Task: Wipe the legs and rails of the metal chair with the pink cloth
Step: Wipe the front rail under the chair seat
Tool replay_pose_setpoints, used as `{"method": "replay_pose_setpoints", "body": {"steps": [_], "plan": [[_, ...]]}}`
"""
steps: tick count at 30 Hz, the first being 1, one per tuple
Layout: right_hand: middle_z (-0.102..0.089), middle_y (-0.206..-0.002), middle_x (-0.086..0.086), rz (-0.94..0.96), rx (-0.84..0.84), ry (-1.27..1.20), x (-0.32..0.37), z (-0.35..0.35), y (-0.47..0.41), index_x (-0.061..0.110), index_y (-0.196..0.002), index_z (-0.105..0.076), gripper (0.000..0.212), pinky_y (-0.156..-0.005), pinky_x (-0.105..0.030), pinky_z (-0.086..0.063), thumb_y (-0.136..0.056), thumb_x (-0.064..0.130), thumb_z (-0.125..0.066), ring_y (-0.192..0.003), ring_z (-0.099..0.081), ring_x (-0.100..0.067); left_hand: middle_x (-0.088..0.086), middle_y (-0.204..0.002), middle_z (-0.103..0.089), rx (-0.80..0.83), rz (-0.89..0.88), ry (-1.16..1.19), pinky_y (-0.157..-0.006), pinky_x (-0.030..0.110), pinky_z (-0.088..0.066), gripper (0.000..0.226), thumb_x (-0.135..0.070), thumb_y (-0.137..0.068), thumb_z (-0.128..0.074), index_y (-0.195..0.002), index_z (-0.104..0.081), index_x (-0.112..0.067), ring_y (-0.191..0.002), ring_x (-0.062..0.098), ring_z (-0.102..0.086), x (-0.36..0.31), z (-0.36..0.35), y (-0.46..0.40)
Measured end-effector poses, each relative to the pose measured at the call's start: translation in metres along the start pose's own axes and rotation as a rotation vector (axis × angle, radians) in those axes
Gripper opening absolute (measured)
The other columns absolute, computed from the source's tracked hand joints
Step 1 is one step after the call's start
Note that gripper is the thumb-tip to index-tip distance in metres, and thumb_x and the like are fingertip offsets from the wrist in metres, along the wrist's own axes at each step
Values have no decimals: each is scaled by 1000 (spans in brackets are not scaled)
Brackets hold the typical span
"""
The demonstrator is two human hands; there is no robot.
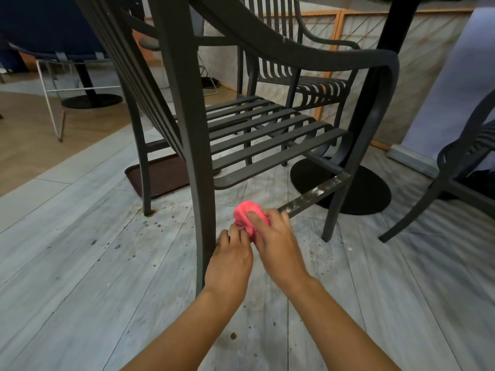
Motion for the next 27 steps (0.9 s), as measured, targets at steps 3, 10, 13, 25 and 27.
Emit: {"method": "replay_pose_setpoints", "body": {"steps": [3, 10, 13, 25, 27], "plan": [[-44, -124, 9, 68, -1, -26, 0, -13, 5, 41, -118, -49, 27, -101, -35, -42, -91, 41, -50, -118, -44, -10, 17, -131, -35, 10, 12, -10, -106, 35, -36, 64, 2, -86, -50, -141, -18, 0, -118, 29, -40, -1, -2, -2], [-41, -143, -2, 12, -11, -111, -15, -29, 9, 22, -136, -44, 51, -105, -34, -39, -89, 9, -58, -136, -32, -17, 16, -136, -35, 27, 50, 74, -105, 32, -38, 59, -3, -90, -51, -140, -19, -6, -122, 28, -40, -1, -2, -2], [-44, -141, 0, 31, -3, -90, -20, -31, 10, 22, -136, -44, 52, -102, -32, -44, -88, 8, -59, -134, -35, -15, 17, -139, -33, 19, 49, 72, -107, 32, -36, 57, -5, -92, -49, -140, -19, -7, -126, 28, -39, -2, -2, 0], [-50, -135, -4, 67, -25, 0, -31, -35, 9, 21, -134, -46, 55, -109, -34, -33, -84, 7, -65, -129, -42, -20, 13, -139, -35, -44, 50, 78, -109, 33, -34, 48, -14, -96, -44, -139, -24, -11, -126, 26, -39, 1, -16, 0], [-52, -133, -4, 68, -34, 14, -34, -34, 8, 20, -133, -47, 56, -110, -36, -33, -82, 6, -67, -128, -44, -21, 12, -137, -37, -45, 50, 82, -108, 32, -35, 46, -14, -95, -44, -138, -26, -11, -124, 25, -40, 1, -18, 0]]}}
Point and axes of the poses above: each hand's wrist, its own y-axis away from the middle knuckle, its own z-axis out of the back of the hand, x = y × z, the point moved 3 cm from there along -y, towards the middle knuckle
